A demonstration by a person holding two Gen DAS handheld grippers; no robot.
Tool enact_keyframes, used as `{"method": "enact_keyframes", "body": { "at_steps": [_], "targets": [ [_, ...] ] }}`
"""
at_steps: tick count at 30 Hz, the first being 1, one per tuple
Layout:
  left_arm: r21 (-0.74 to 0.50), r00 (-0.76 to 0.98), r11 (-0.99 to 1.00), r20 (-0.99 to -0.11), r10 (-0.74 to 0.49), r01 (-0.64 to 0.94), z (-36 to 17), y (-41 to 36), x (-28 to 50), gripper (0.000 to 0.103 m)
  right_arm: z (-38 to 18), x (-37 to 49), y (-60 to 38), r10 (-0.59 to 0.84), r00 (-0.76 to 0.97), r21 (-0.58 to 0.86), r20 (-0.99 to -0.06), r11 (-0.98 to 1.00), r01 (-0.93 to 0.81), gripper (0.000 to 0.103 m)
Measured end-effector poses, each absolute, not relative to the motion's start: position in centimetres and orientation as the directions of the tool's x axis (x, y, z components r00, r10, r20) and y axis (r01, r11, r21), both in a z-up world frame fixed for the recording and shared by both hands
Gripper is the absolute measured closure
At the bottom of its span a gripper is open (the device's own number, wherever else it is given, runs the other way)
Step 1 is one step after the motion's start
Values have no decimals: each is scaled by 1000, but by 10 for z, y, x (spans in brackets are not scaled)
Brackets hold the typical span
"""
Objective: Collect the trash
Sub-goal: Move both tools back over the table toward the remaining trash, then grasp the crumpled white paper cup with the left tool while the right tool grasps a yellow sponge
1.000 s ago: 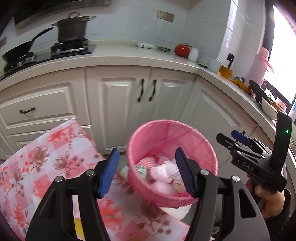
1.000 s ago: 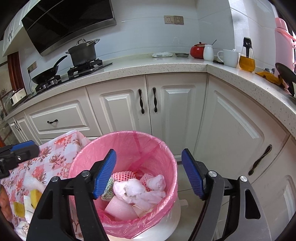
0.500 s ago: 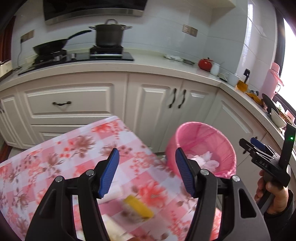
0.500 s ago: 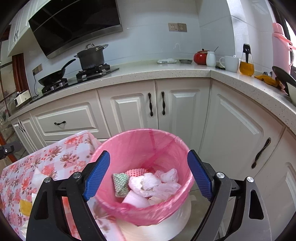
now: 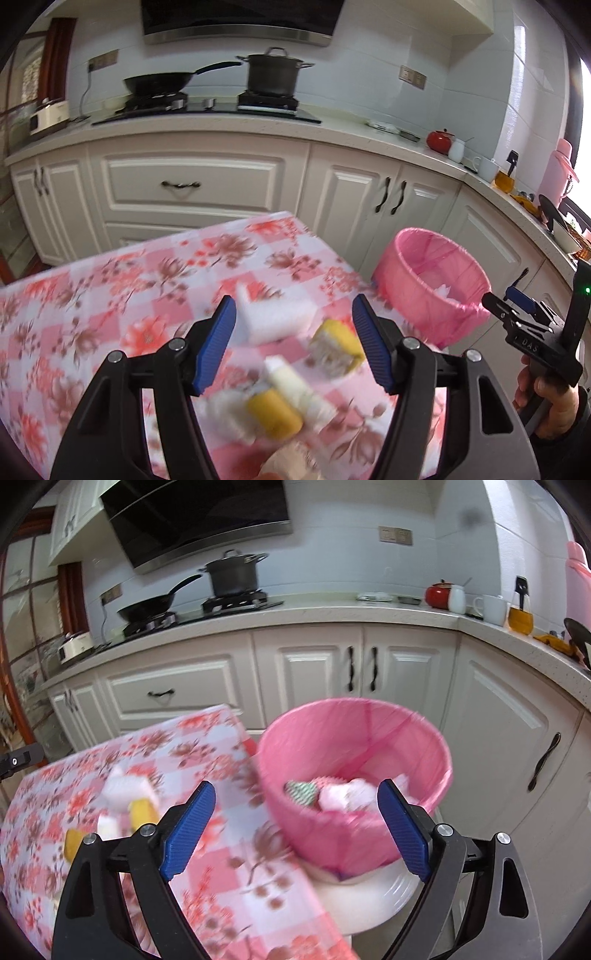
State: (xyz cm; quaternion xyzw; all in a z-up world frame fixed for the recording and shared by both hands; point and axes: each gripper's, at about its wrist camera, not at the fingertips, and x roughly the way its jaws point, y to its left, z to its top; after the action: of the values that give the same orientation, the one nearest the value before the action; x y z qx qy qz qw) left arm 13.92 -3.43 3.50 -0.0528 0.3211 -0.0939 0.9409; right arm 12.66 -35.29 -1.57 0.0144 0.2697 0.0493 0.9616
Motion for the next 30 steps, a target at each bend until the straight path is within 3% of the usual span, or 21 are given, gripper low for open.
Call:
{"method": "enact_keyframes", "body": {
  "at_steps": [14, 30],
  "targets": [
    [-187, 764, 980, -623, -170, 65, -24, -15, 60, 36, -54, 85, -302, 180, 815, 16, -551, 979, -205, 19],
    [-241, 666, 965, -704, -246, 101, -72, -28, 44, 27, -64, 74, -292, 206, 800, 13, -563, 970, -241, 19]
  ]
}}
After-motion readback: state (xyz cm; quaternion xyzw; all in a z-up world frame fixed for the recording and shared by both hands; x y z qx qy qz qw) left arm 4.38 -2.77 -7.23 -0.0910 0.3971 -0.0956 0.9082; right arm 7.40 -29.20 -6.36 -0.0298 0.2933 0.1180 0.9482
